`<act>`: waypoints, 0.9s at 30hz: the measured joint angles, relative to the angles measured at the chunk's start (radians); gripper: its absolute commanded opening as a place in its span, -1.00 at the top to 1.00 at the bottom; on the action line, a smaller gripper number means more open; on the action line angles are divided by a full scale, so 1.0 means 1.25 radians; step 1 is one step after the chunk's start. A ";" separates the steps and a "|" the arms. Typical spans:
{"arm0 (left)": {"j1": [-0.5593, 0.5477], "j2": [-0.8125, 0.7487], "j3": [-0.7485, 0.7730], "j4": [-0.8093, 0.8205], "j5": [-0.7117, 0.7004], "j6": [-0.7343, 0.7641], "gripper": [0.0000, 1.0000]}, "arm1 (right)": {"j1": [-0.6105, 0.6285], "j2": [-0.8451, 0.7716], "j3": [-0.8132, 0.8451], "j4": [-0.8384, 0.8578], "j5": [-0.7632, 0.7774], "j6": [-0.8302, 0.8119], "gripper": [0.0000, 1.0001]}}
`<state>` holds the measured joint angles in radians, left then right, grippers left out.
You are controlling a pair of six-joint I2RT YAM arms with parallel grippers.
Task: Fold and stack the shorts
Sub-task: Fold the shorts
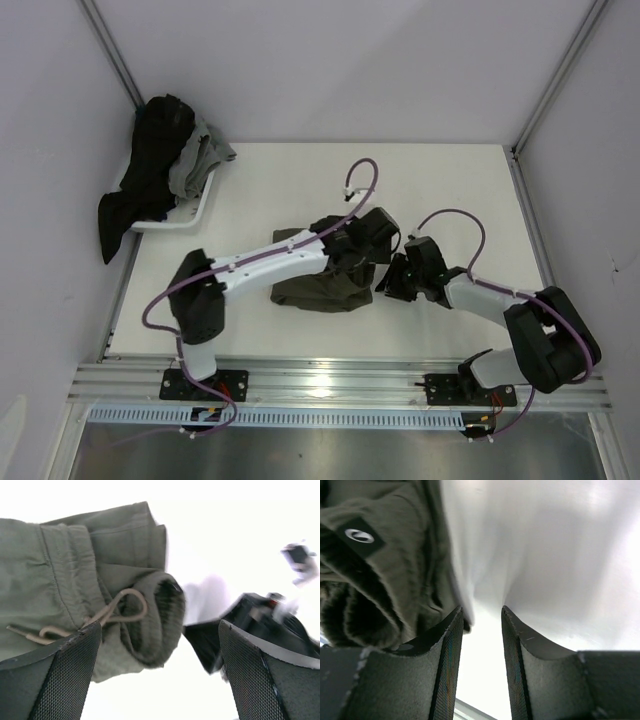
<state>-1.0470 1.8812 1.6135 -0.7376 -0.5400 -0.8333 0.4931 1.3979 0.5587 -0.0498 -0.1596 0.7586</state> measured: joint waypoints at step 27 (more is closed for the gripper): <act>0.199 -0.055 -0.116 0.025 0.147 0.139 -0.99 | -0.006 0.041 0.181 -0.083 -0.052 -0.047 -0.38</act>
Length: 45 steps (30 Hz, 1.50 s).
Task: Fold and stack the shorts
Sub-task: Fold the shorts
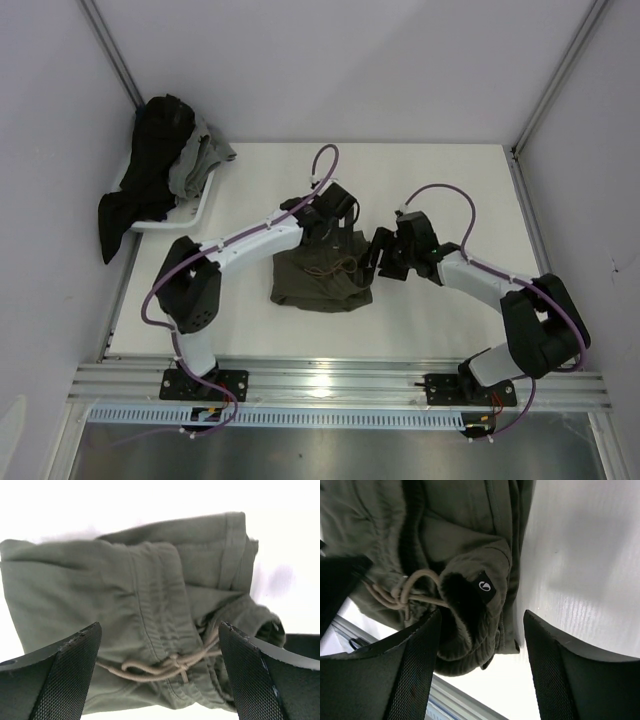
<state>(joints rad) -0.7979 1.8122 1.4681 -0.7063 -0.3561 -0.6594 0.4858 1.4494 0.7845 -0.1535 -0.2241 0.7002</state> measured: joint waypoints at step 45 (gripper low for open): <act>0.103 0.240 0.162 -0.050 0.157 0.082 0.99 | 0.049 0.025 -0.149 0.307 0.099 0.000 1.00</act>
<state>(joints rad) -0.6689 2.1124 1.6711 -0.7692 -0.1596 -0.5571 0.5472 1.4807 0.5983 0.2306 -0.0998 0.7006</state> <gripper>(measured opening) 0.021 0.020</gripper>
